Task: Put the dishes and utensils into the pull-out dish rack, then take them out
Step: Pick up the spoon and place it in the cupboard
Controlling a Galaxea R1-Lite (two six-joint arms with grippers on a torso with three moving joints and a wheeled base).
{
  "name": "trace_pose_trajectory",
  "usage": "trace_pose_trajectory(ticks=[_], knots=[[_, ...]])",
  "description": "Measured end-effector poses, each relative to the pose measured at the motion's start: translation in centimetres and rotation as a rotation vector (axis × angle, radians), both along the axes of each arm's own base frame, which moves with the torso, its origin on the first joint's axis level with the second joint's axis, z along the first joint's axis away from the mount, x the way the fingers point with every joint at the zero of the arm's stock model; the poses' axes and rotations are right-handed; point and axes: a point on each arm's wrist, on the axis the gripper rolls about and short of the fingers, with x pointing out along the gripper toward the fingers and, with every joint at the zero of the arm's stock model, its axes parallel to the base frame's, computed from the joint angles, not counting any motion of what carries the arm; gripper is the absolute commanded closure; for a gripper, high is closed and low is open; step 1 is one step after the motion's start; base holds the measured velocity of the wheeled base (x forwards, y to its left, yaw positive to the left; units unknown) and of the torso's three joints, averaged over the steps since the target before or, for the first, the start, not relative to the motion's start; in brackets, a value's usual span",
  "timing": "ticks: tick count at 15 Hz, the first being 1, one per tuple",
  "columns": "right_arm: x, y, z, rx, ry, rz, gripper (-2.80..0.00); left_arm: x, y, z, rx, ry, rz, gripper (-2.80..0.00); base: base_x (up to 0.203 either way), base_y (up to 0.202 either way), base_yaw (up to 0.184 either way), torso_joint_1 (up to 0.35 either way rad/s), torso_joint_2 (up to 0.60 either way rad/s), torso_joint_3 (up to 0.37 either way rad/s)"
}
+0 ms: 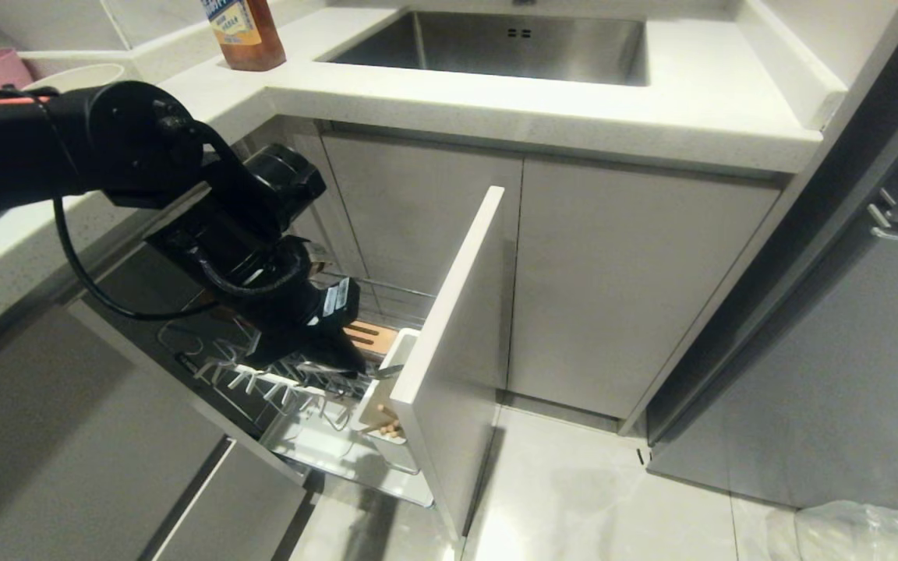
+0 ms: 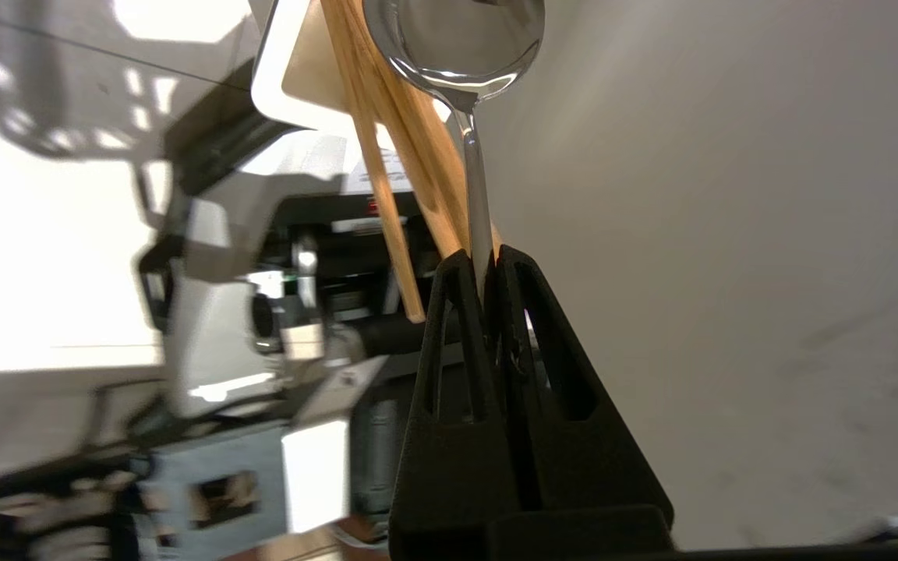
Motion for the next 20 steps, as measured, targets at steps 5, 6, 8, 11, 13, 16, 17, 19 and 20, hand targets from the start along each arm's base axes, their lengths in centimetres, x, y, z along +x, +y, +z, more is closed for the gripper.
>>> trace_pose_trajectory(ticks=[5, 6, 8, 11, 13, 16, 17, 19, 20], knots=[[0.0, 0.0, 0.0, 0.000, 0.000, 0.000, 0.00, 1.0, -0.2, -1.3, 0.061, -0.018, -0.114, 0.00, 0.000, 0.000, 0.000, 0.000, 0.00, 0.000], [0.0, 0.0, 0.0, 0.000, 0.000, 0.000, 0.00, 1.2, -0.1, -1.5, 0.083, -0.030, -0.130, 0.00, 0.000, 0.000, 0.000, 0.000, 0.00, 0.000], [0.0, 0.0, 0.0, 0.000, 0.000, 0.000, 0.00, 1.6, 0.0, -1.6, 0.118, -0.074, -0.188, 0.00, 0.000, 0.000, 0.000, 0.000, 0.00, 0.000], [0.0, 0.0, 0.0, 0.000, 0.000, 0.000, 0.00, 1.9, 0.2, -1.6, 0.180, -0.138, -0.290, 0.00, 0.000, 0.000, 0.000, 0.000, 0.00, 0.000], [0.0, 0.0, 0.0, 0.000, 0.000, 0.000, 0.00, 2.1, 0.3, -1.6, 0.230, -0.170, -0.353, 0.00, 0.000, 0.000, 0.000, 0.000, 0.00, 0.000], [0.0, 0.0, 0.0, 0.000, 0.000, 0.000, 0.00, 2.4, 0.6, -1.7, 0.293, -0.216, -0.446, 0.00, 0.000, 0.000, 0.000, 0.000, 0.00, 0.000], [0.0, 0.0, 0.0, 0.000, 0.000, 0.000, 0.00, 2.4, 0.5, -1.7, 0.303, -0.229, -0.480, 0.00, 0.000, 0.000, 0.000, 0.000, 0.00, 0.000], [0.0, 0.0, 0.0, 0.000, 0.000, 0.000, 0.00, 2.7, 0.3, -1.8, 0.309, -0.257, -0.503, 0.00, 0.000, 0.000, 0.000, 0.000, 0.00, 0.000], [0.0, 0.0, 0.0, 0.000, 0.000, 0.000, 0.00, 2.7, 0.2, -1.9, 0.310, -0.259, -0.506, 0.00, 0.000, 0.000, 0.000, 0.000, 0.00, 0.000]])
